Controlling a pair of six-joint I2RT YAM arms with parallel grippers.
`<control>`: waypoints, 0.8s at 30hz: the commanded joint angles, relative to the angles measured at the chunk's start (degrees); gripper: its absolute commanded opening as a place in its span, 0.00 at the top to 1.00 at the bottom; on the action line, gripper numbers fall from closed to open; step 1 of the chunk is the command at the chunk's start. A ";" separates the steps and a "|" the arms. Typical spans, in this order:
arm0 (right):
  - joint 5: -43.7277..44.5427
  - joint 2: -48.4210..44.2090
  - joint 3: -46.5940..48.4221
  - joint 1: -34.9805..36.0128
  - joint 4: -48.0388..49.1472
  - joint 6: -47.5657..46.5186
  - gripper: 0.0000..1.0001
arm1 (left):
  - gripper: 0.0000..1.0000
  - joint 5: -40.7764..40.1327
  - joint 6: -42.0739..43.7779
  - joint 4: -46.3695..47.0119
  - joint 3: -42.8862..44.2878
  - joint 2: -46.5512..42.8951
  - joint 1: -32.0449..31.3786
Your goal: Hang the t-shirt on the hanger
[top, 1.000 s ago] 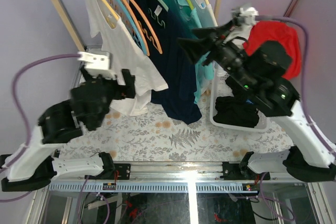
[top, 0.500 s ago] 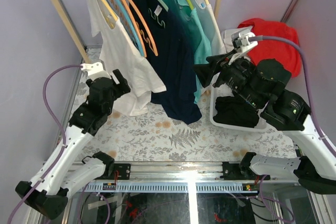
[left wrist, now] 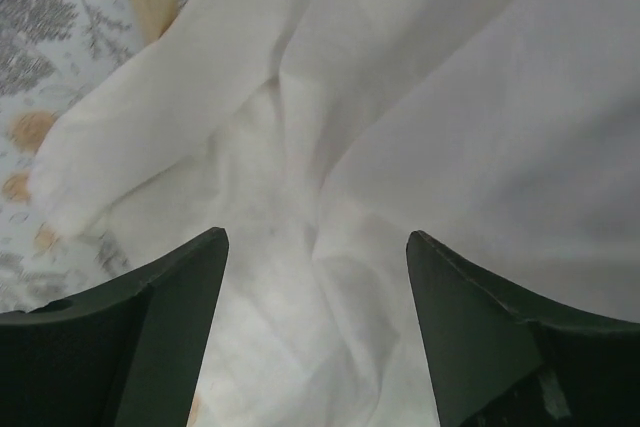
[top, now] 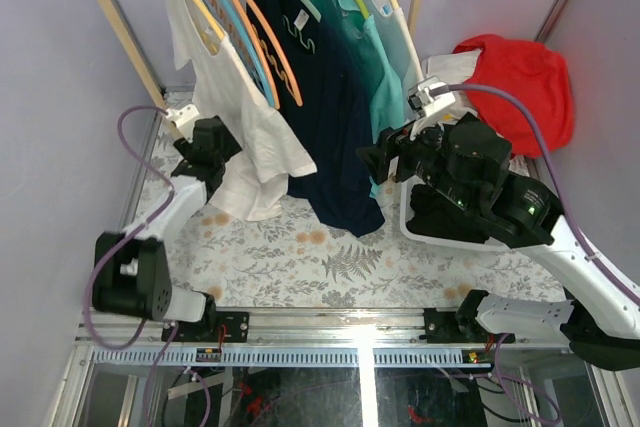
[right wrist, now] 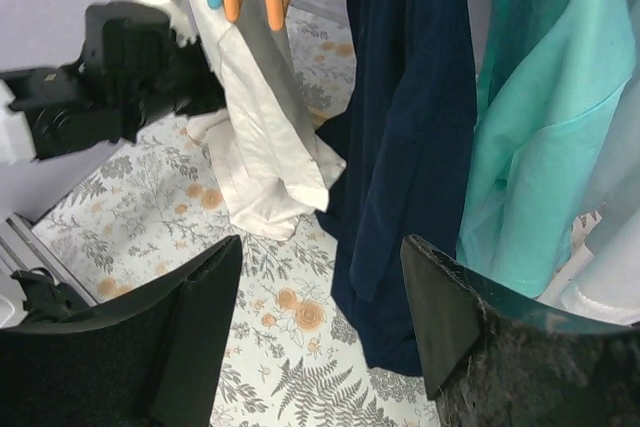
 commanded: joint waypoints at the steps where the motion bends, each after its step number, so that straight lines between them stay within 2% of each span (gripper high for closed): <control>1: 1.11 -1.37 -1.60 -0.63 0.76 -1.07 0.28 | 0.29 -2.15 -0.97 11.22 8.62 11.69 2.92; 6: 1.98 -1.97 -3.70 -1.13 -0.24 -1.83 0.27 | 0.32 -2.31 -2.24 13.74 18.52 24.97 4.67; 10: 2.59 -2.28 -5.31 -1.57 -1.15 -2.63 0.26 | 0.35 1.27 -0.74 16.24 28.13 33.31 4.68; 15: 3.38 -3.01 -7.87 -2.08 -1.38 -3.07 0.26 | 0.37 11.55 3.08 26.87 32.74 37.56 4.54; 18: 3.22 -3.32 -9.54 -2.64 -1.26 -3.28 0.25 | 0.38 16.88 5.15 28.15 39.00 41.44 4.53; 24: 2.10 -3.65 -12.53 -4.07 -0.31 -2.98 0.25 | 0.38 24.36 7.86 32.02 45.75 43.87 4.28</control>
